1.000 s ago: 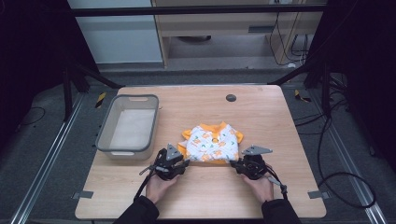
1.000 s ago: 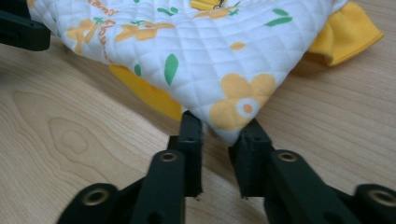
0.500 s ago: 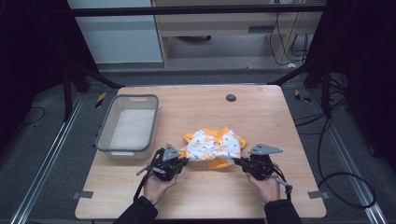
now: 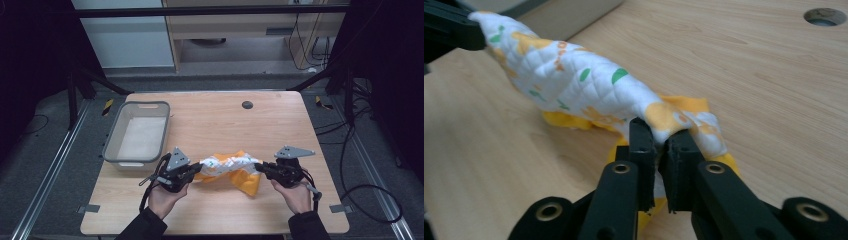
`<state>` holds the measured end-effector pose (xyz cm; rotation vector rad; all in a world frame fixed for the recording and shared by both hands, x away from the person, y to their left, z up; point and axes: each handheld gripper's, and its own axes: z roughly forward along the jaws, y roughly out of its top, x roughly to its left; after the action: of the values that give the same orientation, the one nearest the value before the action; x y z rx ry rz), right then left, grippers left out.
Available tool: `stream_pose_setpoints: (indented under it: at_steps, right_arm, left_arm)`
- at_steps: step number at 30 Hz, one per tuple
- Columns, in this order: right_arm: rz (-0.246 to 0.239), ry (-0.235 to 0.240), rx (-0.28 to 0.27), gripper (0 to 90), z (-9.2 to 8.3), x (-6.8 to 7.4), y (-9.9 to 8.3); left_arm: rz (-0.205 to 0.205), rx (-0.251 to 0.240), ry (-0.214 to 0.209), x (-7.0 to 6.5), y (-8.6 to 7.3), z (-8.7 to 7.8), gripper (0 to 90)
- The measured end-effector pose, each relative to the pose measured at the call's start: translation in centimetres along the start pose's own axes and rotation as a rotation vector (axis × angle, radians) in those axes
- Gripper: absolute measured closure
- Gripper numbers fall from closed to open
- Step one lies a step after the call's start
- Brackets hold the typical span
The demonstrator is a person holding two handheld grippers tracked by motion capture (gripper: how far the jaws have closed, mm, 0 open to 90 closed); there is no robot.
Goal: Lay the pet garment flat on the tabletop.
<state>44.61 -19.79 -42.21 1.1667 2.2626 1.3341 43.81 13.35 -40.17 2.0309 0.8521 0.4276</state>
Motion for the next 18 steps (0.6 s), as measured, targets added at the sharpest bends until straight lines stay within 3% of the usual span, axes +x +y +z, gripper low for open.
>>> stream_pose_setpoints:
  at_steps: [5, 11, 13, 14, 16, 18]
  right_arm:
    - [0.006, -0.107, 0.036, 76.5, 3.1, -1.6, -0.1]
    - [0.019, -0.174, 0.034, 67.7, 5.4, -2.3, -1.0]
    - [0.007, -0.187, 0.033, 63.9, 5.6, -2.3, -1.2]
    - [0.001, -0.191, 0.030, 63.1, 5.5, -2.3, -1.3]
    - [0.002, -0.187, 0.004, 57.9, 4.7, -2.2, -1.2]
    - [0.004, -0.181, -0.006, 56.5, 4.2, -2.1, -1.1]
  left_arm:
    - [-0.042, 0.032, 0.050, 1.3, 0.2, 3.1, 88.0]
    - [-0.078, 0.066, 0.094, 2.4, -0.5, 5.7, 84.6]
    - [-0.084, 0.082, 0.105, 2.7, -0.8, 6.1, 75.2]
    - [-0.094, 0.070, 0.102, 2.8, -1.1, 6.0, 75.2]
    - [-0.102, 0.049, 0.094, 2.9, -1.4, 5.5, 59.5]
    - [-0.105, 0.032, 0.071, 3.2, -2.0, 4.5, 54.3]
